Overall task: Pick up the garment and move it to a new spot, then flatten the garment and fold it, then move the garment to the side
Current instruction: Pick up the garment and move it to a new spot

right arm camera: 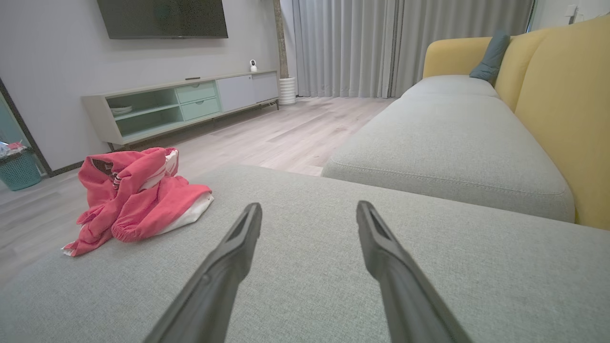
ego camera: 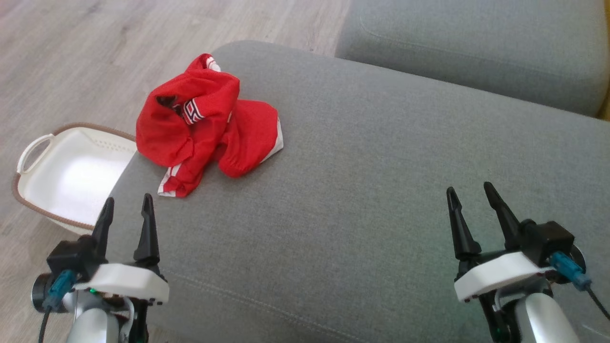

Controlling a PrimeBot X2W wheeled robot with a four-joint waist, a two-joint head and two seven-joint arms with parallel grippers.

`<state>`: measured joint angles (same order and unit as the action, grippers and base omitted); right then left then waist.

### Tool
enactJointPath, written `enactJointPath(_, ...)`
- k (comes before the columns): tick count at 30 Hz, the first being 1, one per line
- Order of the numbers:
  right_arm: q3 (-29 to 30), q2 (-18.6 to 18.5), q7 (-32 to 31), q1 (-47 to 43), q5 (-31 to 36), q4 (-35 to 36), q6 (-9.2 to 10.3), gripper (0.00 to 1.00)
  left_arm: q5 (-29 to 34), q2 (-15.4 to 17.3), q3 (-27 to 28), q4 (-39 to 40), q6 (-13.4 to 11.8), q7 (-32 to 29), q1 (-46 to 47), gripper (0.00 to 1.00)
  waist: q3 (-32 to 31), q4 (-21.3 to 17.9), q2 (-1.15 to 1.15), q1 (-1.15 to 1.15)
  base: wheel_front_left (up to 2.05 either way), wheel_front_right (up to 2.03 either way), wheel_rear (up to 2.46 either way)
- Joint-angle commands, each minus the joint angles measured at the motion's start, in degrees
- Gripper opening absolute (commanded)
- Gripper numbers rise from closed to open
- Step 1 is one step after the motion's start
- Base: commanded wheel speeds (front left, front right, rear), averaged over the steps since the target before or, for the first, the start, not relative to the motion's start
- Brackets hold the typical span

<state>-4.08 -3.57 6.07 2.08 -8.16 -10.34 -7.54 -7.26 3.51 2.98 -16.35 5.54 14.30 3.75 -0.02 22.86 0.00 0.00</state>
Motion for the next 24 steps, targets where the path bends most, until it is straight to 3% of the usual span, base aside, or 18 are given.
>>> enactJointPath(1,-1.60,-0.52,-0.15,3.62,-0.27,2.13,0.05,1.00,-0.68,0.62,2.02,1.93,-0.19,0.70,3.04,1.00,0.71,-0.43,0.00,0.00,0.00,0.00,0.00)
enactJointPath(15,-1.64,-2.95,-3.47,8.35,0.37,6.27,0.05,1.00,-2.37,0.54,0.81,-3.36,0.62,0.70,16.40,1.00,11.90,-5.74,0.00,0.00,0.00,0.00,0.00)
enactJointPath(24,-1.10,-4.27,-5.12,10.94,0.47,8.93,0.05,1.00,-4.93,2.42,0.98,-19.59,1.25,0.64,29.18,1.00,18.66,-8.18,0.00,0.00,0.00,0.00,0.00)
